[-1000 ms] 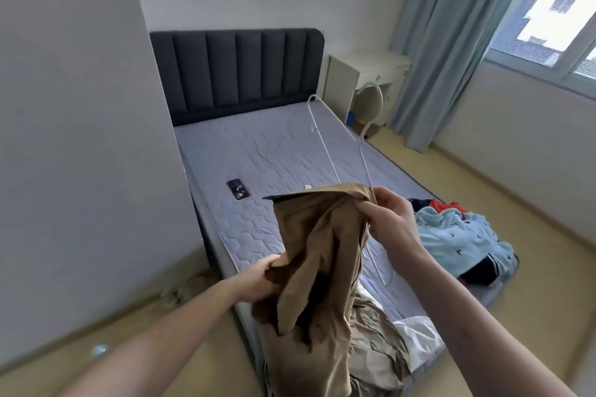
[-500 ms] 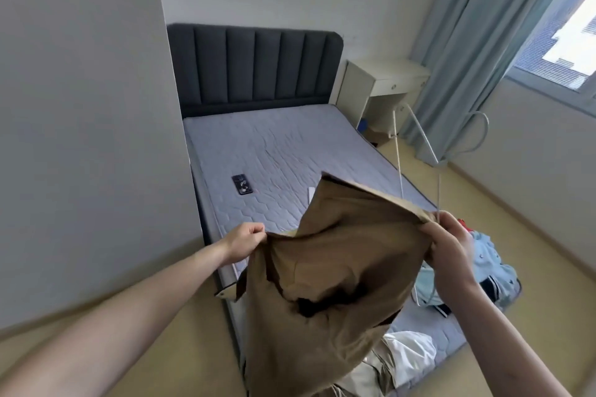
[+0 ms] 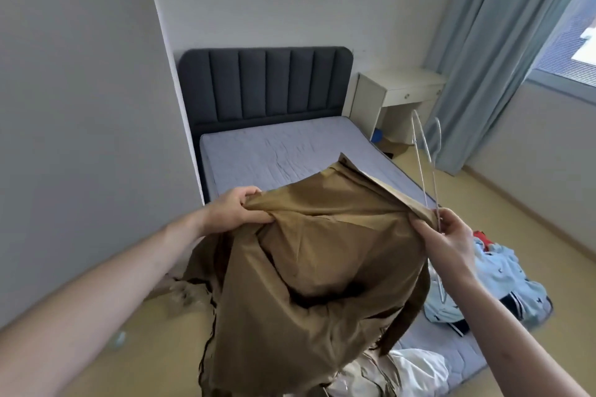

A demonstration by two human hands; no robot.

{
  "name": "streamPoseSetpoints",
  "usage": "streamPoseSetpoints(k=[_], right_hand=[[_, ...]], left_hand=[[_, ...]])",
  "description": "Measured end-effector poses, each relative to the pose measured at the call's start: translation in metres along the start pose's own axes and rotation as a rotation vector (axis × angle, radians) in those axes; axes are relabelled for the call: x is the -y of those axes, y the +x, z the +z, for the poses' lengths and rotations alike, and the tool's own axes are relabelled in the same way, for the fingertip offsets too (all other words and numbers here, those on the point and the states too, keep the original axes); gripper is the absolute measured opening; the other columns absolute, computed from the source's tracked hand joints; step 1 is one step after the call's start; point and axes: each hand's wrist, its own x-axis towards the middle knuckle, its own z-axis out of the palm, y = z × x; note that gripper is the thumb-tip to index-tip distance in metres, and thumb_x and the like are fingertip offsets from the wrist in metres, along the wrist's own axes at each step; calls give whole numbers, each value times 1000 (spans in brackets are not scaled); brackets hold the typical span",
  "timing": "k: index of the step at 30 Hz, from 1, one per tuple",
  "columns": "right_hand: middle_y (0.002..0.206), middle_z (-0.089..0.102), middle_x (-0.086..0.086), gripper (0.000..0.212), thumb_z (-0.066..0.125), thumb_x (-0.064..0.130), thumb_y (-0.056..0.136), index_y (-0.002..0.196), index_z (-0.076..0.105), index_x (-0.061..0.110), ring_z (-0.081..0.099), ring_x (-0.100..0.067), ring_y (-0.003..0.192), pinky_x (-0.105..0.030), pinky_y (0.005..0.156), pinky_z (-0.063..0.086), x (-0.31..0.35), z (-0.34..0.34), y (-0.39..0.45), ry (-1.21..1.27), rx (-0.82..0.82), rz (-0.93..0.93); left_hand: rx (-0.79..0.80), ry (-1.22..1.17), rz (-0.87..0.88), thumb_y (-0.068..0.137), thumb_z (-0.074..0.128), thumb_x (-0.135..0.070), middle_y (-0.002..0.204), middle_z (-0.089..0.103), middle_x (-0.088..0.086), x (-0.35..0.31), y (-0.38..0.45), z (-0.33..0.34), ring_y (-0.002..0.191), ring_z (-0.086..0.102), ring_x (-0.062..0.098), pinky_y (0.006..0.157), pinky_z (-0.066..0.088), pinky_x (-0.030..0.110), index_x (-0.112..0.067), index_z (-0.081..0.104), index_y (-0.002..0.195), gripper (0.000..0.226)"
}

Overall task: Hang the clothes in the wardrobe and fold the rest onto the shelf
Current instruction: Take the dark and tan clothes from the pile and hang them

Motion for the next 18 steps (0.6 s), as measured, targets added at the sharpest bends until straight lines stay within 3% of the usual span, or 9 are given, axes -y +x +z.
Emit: streamPoseSetpoints(k=[3,5,8,11,13,15,17,18], right_hand=[[73,71,8,7,77,38,86,83,73,33,64,-2,64,-31,65,51,-3,1,11,15,47,18],[76,73,9,7,76,40,87,86,73,34,67,-4,69,-31,66,52,-3,5,16,-11,84,11],[77,72,6,15,70,38,90,84,72,25,69,-19,80,-44,74,55,-5,14,22,-99,123,14],[86,75,6,7,70,21,87,89,74,25,70,-21,90,-50,89,58,-8,20,23,-128,202,110],[102,75,8,28,68,10,80,102,75,27,69,-17,105,-46,95,57,-7,24,19,-106,258,140],[120,70,11,41,72,9,77,113,71,27,65,-5,109,-31,91,56,-1,30,16,-80,288,87],[129,65,15,49,78,12,77,121,66,30,66,8,88,-13,71,54,11,39,12,-12,360,-7],[132,63,20,54,82,16,76,125,64,33,65,6,76,-14,67,55,18,46,9,14,422,-58]], left_hand=[[-81,119,33,67,89,-57,88,74,-4,-30,-12,-16,83,72,13,75,57,26,-30,70,91,41],[-225,252,79,67,86,-61,79,71,-8,-45,-14,-23,74,68,7,72,51,28,-30,68,84,40],[-437,439,166,77,82,-55,73,66,-15,-62,-14,-19,69,63,3,66,43,23,-31,63,79,31],[-509,516,288,82,81,-48,73,63,-15,-79,-16,-2,67,59,5,62,42,20,-31,57,80,29],[-515,555,360,84,81,-43,75,62,-15,-91,-19,8,67,57,4,60,40,13,-33,55,81,27],[-494,581,406,86,80,-37,74,62,-21,-104,-22,18,68,58,1,60,39,10,-37,54,80,26],[-444,633,436,87,78,-33,71,62,-21,-115,-23,31,67,59,1,59,41,13,-37,55,80,25],[-426,658,448,88,78,-32,68,62,-18,-120,-23,38,67,59,3,58,42,15,-34,56,81,23]])
